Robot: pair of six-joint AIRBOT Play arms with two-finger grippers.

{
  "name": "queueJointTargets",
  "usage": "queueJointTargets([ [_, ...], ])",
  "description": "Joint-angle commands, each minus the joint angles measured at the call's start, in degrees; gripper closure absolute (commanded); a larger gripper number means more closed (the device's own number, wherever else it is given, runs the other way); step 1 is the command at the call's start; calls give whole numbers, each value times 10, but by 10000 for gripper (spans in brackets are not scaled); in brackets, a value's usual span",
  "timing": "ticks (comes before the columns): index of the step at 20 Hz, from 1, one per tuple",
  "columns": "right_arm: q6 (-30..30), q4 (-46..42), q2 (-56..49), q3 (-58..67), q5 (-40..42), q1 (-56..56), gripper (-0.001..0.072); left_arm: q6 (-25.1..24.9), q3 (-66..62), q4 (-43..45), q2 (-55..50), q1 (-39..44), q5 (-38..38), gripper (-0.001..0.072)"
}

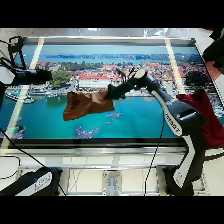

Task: Fold the shirts.

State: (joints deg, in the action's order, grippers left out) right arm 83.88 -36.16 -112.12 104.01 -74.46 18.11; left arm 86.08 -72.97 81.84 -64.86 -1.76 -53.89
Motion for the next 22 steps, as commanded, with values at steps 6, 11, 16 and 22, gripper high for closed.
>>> queueJointTargets([
  [6, 82, -21, 132, 165, -48, -243, 698, 0, 0, -30, 0, 0, 1, 693],
  [11, 89, -63, 207, 157, -104, -454, 699, 0, 0, -47, 0, 0, 1, 693],
  [16, 42, -279, 312, 109, -284, -621, 700, 0, 0, -48, 0, 0, 3, 694],
  [22, -31, -308, 500, -183, -264, -848, 700, 0, 0, -56, 0, 0, 3, 694],
])
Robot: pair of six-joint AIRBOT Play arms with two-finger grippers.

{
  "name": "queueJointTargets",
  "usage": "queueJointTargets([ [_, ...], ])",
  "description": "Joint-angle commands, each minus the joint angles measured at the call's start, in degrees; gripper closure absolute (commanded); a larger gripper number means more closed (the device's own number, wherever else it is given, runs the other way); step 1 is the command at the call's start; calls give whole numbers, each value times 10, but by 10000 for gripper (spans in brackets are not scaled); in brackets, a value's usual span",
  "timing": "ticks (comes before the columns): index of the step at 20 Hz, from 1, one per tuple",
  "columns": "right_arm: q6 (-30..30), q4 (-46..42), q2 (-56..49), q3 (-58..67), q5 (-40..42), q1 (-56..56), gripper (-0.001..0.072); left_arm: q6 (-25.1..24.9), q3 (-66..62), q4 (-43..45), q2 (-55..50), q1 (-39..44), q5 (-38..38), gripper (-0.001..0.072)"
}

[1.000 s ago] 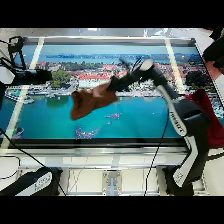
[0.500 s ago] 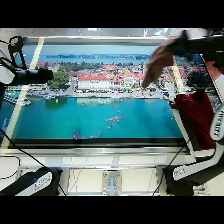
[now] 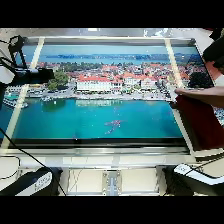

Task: Fold the shirts.

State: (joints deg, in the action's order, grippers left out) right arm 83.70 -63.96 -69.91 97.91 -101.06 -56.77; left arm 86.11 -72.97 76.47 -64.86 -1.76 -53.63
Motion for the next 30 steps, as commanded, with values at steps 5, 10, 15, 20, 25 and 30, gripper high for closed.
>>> queueJointTargets([
  [5, -62, -34, 107, -322, 35, -129, 697, 0, 0, -3, 0, 0, 0, 694],
  [10, -23, -16, 126, -289, -2, -128, 274, 0, 0, -3, 0, 0, 0, 694],
  [15, 68, 149, 139, -39, 16, -128, 366, 0, 0, -3, 0, 0, 0, 694],
  [20, -20, 327, 148, 24, 35, -2, 697, 0, 0, -2, -1, 0, 0, 694],
  [25, -74, 236, 140, 24, 36, 201, 697, 0, 0, -2, 0, 0, -50, 694],
  [30, -73, 187, 123, 23, 43, 271, 696, 0, 0, -2, 0, 0, -49, 693],
])
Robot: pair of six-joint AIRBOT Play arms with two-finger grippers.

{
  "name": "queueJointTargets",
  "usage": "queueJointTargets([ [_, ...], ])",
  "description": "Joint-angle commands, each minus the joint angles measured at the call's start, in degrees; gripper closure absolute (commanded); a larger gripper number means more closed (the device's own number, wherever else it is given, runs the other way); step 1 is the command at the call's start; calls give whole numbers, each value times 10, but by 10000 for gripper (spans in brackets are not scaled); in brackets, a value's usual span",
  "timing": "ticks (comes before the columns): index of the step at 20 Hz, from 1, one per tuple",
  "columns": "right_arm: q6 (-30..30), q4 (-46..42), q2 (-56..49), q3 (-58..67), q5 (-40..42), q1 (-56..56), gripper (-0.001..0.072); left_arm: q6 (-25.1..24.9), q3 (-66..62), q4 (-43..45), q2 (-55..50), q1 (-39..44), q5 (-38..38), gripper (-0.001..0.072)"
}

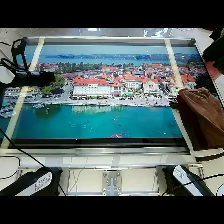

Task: Fold the shirts.

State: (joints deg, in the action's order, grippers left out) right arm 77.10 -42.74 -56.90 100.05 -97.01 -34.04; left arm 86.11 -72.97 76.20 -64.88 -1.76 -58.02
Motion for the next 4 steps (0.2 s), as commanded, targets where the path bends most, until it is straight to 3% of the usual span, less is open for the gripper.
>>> queueJointTargets([
  [1, -7, -25, -7, 1, 2, 47, 697, 0, 0, 0, 0, 0, -5, 694],
  [4, -7, -25, -7, 1, 3, 48, 697, 0, 0, 0, 0, 0, -5, 694],
])
